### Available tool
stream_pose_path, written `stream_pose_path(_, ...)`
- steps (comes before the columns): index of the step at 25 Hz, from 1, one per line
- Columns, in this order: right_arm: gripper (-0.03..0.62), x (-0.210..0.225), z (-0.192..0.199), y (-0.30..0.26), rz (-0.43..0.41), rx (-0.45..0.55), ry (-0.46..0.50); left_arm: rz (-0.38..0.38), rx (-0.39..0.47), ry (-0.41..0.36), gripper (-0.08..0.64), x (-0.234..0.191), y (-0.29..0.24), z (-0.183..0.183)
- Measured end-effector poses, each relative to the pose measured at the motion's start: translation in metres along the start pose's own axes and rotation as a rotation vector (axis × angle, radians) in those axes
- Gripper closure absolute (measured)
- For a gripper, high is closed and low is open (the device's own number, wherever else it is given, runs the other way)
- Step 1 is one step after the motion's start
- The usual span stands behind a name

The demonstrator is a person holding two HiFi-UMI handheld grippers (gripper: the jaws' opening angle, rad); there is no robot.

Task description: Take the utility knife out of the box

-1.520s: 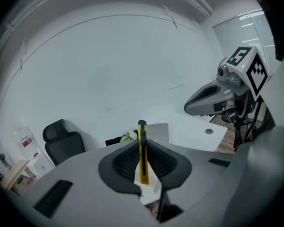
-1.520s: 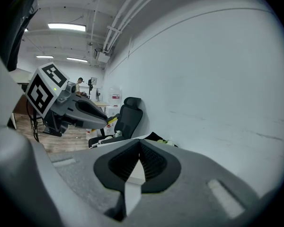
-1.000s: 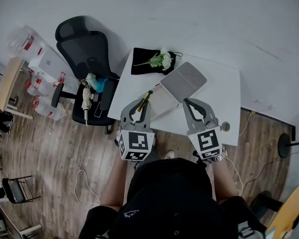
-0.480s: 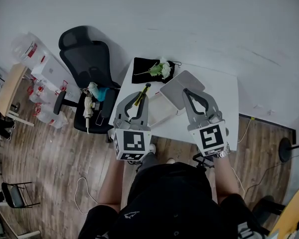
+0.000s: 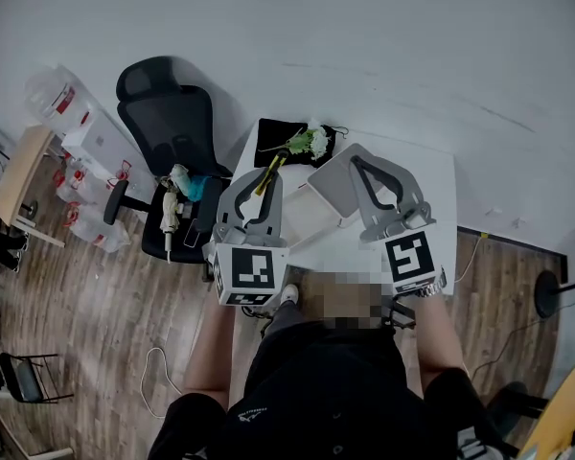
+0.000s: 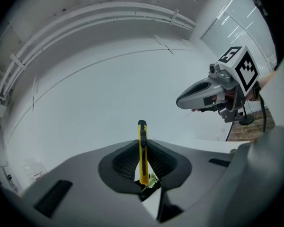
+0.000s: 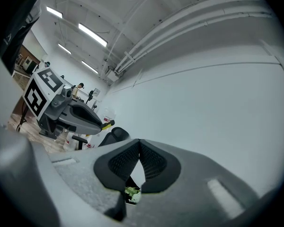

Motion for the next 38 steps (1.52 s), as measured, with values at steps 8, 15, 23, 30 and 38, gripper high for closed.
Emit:
stream_pose_path(8,0.588,-0.008,0.018,0.001,0.03,-0.073,-0.143,0.014,-0.03,0.037,0.512,0.01,-0.002,0.017)
stream_pose_path(15,0.588,-0.01,0.025,0.001,0.032,-0.083,-0.164,0.018,-0.047,0.048,0.512,0.011,0.001,0.024)
stream_pose_path(23,0.588,-0.009,0.031,0.001,0.009,-0.074,-0.122,0.015,-0.061,0.061,0.512,0.014,0.002,0.031)
stream_pose_path(30,0.588,-0.011,0.033,-0.002,-0.012,-0.049,-0.114,0.017,-0.062,0.066,0.512,0.016,0.0,0.034)
stream_pose_path(38,0.588,-0.009,0.037,0.002,0.011,-0.073,-0.185,0.025,-0.057,0.057,0.512,0.021,-0.003,0.032)
Point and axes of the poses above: the fingertips, and each gripper's own axes: y backward along the fingers, x to its right, z out of its underside, the point moved 8 cm from there along y, backward along the fingers, and after that the axes turned 9 degrees about -y, right-handed, at the moved point
